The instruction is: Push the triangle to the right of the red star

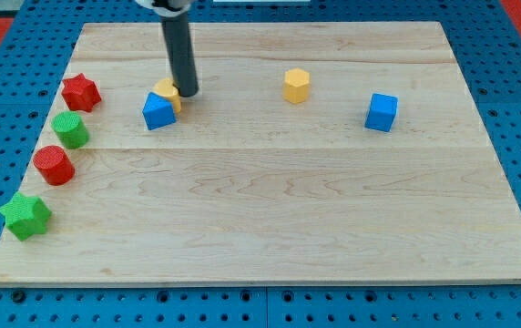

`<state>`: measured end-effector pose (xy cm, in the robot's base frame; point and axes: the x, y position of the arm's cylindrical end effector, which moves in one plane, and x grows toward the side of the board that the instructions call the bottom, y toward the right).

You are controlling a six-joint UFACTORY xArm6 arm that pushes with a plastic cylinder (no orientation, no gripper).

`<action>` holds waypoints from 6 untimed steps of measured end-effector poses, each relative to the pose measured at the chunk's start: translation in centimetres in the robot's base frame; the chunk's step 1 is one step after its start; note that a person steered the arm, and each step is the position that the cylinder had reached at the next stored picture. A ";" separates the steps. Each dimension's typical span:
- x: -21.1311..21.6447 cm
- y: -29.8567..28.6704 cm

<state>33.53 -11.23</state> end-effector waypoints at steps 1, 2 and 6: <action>2.9 2.3; 9.3 2.1; -2.3 -6.5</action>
